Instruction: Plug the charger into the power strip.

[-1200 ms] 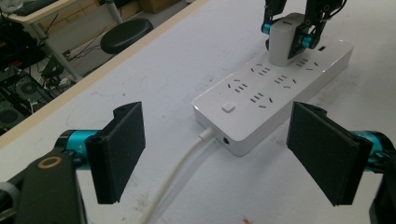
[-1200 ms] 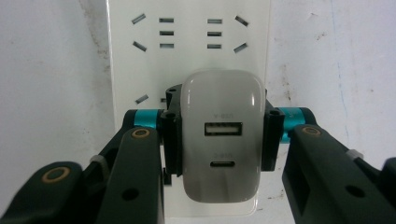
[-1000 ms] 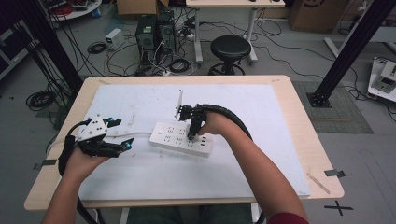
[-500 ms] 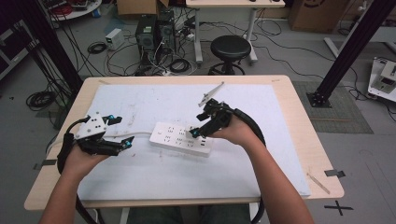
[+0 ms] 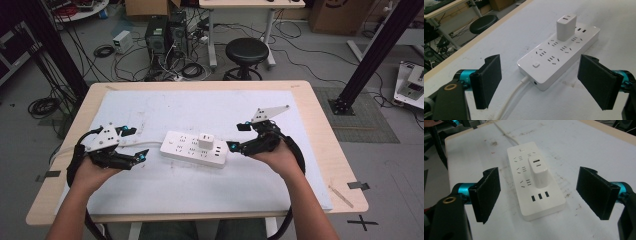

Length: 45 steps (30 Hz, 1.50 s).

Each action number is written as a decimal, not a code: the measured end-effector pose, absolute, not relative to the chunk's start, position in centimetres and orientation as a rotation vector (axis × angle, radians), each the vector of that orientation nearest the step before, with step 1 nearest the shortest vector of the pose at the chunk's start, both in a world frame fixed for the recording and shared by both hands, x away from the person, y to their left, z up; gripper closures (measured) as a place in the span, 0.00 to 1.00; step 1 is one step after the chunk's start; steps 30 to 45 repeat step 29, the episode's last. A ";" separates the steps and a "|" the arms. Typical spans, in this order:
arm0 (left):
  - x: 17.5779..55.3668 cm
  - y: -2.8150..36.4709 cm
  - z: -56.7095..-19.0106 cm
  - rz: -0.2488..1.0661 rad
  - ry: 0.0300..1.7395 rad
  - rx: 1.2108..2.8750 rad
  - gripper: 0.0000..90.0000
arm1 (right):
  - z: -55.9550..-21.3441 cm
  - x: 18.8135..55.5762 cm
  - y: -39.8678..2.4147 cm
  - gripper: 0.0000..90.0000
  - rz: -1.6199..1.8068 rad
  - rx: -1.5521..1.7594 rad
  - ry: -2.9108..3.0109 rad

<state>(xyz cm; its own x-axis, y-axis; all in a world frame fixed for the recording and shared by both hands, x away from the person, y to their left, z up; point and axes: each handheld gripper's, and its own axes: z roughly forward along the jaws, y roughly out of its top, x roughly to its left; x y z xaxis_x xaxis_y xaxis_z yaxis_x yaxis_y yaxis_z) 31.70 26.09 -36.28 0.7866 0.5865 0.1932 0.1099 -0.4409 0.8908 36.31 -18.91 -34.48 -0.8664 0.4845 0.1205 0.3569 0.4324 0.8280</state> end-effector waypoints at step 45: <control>32.3 26.0 -36.9 0.570 0.542 1.978 0.22 | -35.4 36.3 -19.7 0.22 1.443 0.827 2.498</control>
